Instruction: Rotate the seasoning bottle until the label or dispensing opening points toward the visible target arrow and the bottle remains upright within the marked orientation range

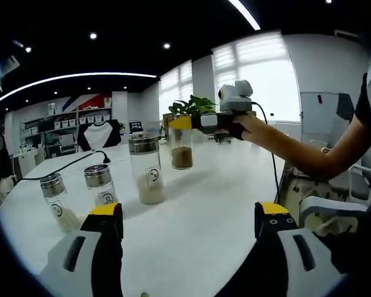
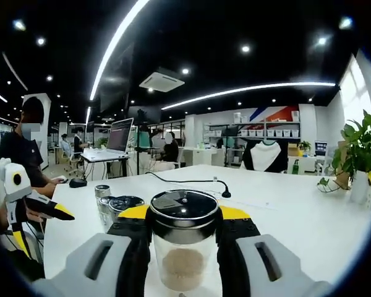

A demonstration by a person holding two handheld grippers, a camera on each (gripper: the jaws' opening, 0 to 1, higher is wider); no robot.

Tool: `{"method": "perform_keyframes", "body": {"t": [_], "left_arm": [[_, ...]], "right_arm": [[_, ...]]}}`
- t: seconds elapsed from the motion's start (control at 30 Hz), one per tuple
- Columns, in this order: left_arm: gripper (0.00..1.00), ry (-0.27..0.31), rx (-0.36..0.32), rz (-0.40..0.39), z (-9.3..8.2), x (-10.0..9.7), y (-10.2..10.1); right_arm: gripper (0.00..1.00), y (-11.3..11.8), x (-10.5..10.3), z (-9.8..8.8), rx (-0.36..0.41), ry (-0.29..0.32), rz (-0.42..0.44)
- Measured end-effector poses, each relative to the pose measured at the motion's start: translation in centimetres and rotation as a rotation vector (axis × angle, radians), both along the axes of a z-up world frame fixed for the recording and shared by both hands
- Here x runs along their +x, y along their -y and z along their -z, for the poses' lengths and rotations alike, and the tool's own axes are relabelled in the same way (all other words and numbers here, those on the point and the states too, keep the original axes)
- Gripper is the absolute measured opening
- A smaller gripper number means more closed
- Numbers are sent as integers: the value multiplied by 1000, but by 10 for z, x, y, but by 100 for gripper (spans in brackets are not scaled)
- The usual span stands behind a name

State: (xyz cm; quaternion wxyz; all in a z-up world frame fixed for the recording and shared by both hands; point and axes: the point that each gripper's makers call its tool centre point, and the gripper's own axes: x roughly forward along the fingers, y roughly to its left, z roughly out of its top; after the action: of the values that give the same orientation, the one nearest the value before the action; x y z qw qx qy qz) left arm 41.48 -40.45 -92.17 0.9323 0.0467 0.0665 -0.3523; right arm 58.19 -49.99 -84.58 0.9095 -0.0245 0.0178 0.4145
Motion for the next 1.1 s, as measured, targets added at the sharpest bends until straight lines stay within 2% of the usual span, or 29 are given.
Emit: {"method": "perform_keyframes", "body": {"t": [0.37,0.6,1.1], "left_arm": [[92,-1,5,-6,0,5,-1],[92,-5,11,-7,3,8,-1],[91,8,-12,6,2,13,1]], "right_arm": [[38,-18,-28,3,-12,-10,-83],[38,-27,-46,-5,0,2,-131],[38,-70,-89,1,-26,4,-277]]}}
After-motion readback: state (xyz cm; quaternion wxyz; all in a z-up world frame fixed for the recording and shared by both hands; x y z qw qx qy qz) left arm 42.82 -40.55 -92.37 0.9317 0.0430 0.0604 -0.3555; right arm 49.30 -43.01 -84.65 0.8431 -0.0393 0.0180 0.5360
